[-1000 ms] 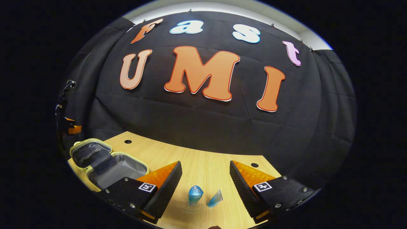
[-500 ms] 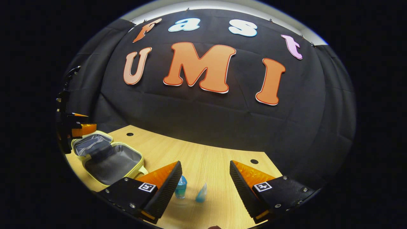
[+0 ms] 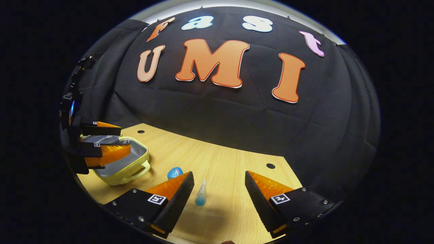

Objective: First open the suitcase, pack the skin care products into it, and then close the suitcase.

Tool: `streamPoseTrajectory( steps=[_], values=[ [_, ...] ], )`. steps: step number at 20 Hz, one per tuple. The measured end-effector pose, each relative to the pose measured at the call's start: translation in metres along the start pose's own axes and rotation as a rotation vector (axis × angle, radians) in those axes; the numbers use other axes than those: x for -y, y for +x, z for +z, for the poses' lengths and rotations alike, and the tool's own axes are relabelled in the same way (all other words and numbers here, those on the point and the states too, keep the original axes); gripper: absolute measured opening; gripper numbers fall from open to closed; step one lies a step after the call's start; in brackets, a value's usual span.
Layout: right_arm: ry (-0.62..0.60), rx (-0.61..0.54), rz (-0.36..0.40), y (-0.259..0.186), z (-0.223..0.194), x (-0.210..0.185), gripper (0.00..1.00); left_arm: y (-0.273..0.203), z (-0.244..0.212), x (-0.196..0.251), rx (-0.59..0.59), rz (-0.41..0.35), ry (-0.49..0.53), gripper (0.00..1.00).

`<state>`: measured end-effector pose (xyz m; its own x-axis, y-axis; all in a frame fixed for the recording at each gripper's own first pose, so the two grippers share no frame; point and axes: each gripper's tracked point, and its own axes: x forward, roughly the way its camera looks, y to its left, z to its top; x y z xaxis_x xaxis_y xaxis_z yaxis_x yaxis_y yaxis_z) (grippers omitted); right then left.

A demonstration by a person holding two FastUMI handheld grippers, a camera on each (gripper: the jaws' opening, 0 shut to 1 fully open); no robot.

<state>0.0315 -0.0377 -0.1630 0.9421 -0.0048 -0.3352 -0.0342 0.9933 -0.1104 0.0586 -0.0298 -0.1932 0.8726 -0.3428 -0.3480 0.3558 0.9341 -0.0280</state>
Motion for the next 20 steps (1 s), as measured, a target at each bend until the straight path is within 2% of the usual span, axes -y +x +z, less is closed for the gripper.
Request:
streamPoseTrajectory(
  steps=[4,8,13,16,17,18,20],
  values=[
    [0.005,-0.014,0.006,0.0,-0.027,0.006,0.96,0.029,-0.018,0.054,-0.013,-0.082,-0.056,0.99],
    [-0.004,-0.031,0.003,0.003,-0.048,0.011,0.96,0.048,-0.054,0.098,-0.063,-0.151,-0.08,0.99],
    [0.022,-0.036,0.001,0.005,-0.07,0.011,0.96,0.09,-0.092,0.114,-0.15,-0.179,-0.127,1.0],
    [0.032,-0.041,0.013,0.013,-0.082,0.004,0.96,0.109,-0.099,0.123,-0.162,-0.204,-0.127,0.97],
    [0.037,-0.045,0.021,0.016,-0.085,0.001,0.96,0.114,-0.102,0.126,-0.171,-0.212,-0.123,0.94],
    [0.042,-0.053,0.027,0.021,-0.091,-0.004,0.96,0.118,-0.109,0.129,-0.185,-0.226,-0.126,0.87],
    [0.044,-0.075,0.04,0.03,-0.102,-0.01,0.96,0.123,-0.107,0.128,-0.187,-0.236,-0.126,0.84]
  ],
)
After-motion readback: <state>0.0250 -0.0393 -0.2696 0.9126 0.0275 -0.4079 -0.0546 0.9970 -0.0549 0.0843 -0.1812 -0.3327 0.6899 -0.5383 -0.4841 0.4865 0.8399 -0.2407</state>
